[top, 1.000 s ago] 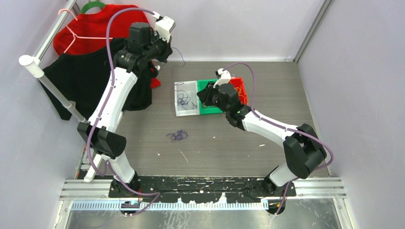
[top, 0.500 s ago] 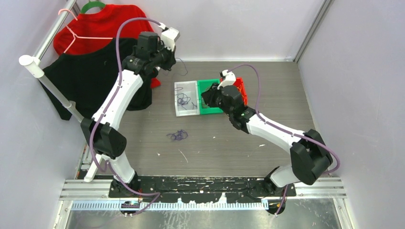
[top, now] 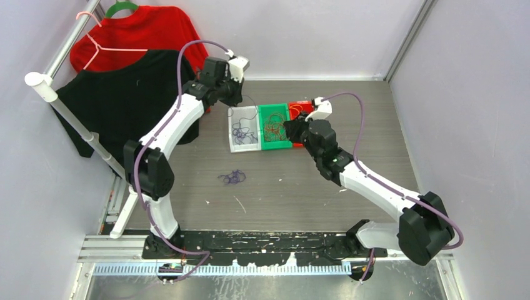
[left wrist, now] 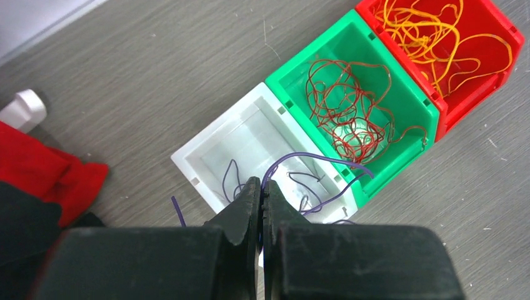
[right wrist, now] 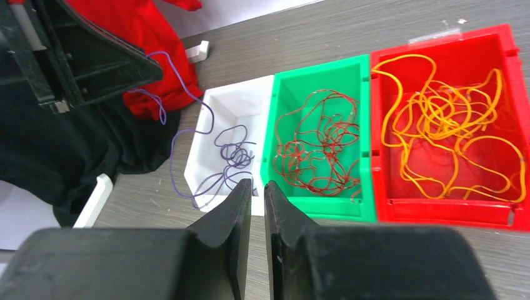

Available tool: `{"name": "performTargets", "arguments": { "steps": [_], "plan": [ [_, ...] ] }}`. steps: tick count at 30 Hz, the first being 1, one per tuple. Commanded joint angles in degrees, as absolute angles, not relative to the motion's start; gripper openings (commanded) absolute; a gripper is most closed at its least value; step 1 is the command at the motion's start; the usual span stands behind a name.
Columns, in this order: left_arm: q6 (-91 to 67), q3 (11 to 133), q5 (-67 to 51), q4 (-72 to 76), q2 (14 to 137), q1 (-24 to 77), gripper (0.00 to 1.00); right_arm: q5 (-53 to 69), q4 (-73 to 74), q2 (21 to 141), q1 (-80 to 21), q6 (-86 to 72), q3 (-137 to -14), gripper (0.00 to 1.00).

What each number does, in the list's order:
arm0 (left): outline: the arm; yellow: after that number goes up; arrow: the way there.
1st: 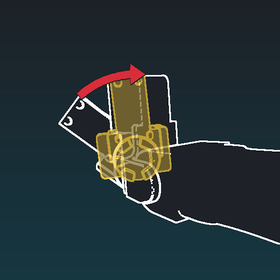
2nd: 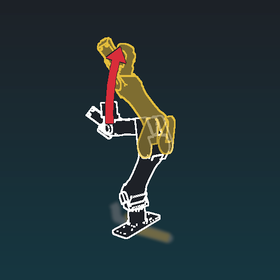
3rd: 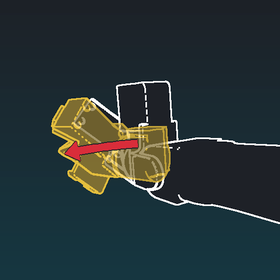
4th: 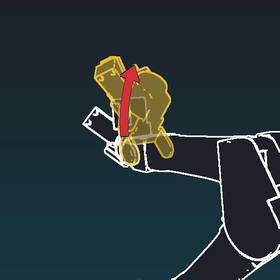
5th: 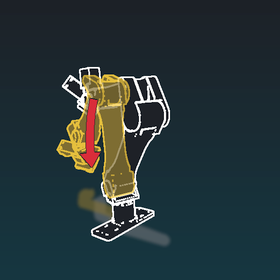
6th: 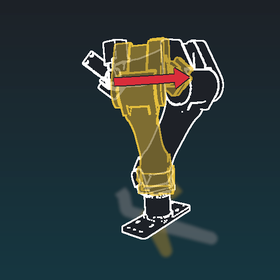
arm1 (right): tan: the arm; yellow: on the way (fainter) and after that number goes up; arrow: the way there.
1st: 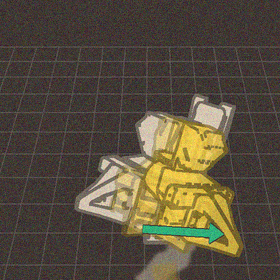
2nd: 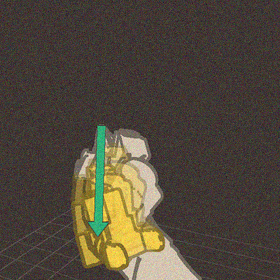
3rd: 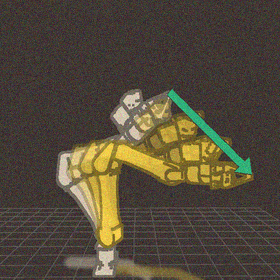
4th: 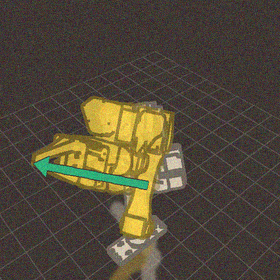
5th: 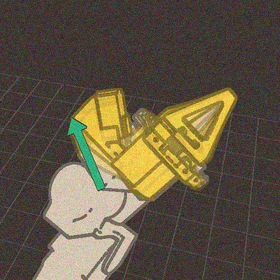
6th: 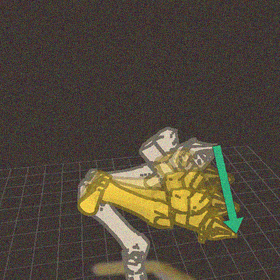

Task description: Untangle the cables

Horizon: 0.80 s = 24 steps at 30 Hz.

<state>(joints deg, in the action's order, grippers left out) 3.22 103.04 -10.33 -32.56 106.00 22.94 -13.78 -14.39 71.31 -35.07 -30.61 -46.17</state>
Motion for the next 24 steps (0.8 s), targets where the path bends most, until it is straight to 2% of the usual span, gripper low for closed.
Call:
{"name": "performTargets", "arguments": {
  "steps": [1, 11, 24],
  "plan": [
    [2.1, 102.3, -10.5, -27.4, 108.4, 23.6, 0.00, -16.5, -15.6, 67.4, -34.1, -31.7, -44.1, 0.19],
    [4.8, 102.1, -3.8, -24.5, 114.4, 23.5, 0.00, -16.4, -13.8, 64.8, -32.3, -31.7, -42.0, 0.18],
    [4.2, 100.2, -4.4, -24.1, 112.5, 20.2, 0.00, -12.7, -14.8, 67.7, -32.1, -33.3, -41.9, 0.17]
  ]
}}
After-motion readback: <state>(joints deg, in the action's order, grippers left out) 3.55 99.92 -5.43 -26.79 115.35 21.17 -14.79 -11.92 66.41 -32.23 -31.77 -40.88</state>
